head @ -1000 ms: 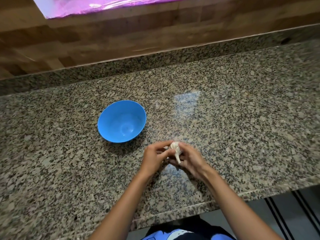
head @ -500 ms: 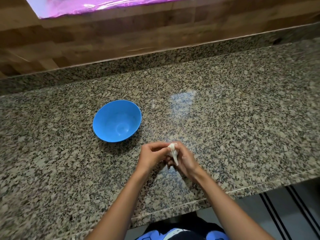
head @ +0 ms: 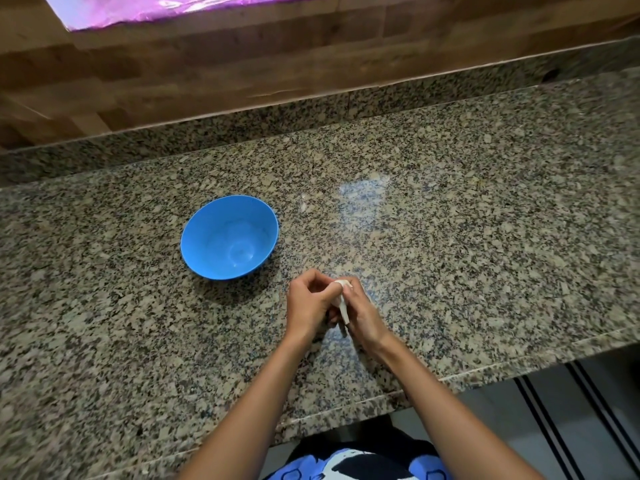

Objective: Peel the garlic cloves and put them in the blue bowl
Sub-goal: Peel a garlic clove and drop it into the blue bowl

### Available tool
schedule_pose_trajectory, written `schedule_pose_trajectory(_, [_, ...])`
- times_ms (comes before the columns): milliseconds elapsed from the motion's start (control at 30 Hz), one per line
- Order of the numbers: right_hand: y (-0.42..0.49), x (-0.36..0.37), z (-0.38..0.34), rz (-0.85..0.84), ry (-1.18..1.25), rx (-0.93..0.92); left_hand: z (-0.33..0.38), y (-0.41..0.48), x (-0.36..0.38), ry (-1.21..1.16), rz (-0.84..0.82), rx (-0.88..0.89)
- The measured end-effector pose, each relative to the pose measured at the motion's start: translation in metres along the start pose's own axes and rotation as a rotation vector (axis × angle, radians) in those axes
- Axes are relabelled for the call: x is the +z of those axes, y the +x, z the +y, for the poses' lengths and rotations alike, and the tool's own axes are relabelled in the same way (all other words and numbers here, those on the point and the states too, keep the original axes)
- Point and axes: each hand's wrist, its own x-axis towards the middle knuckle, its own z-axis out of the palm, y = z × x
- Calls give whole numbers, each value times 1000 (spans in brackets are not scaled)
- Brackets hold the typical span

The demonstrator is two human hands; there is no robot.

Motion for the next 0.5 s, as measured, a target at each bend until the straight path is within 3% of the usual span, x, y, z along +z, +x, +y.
schedule_pose_trajectory(133, [-2,3,2,-51,-72,6,-6,3,-3,-74,36,-48])
schedule_pose_trajectory(300, [-3,-5,-3,-38,39,40,-7,0,-24,-197,-107,-73])
schedule_pose_trajectory(433, [-3,-14,-5,29,29,27,-9,-5,-29,96,-240,81])
schedule_pose_trajectory(500, [-2,-17,-6,79,29,28,-9,-3,-25,268,-214,161])
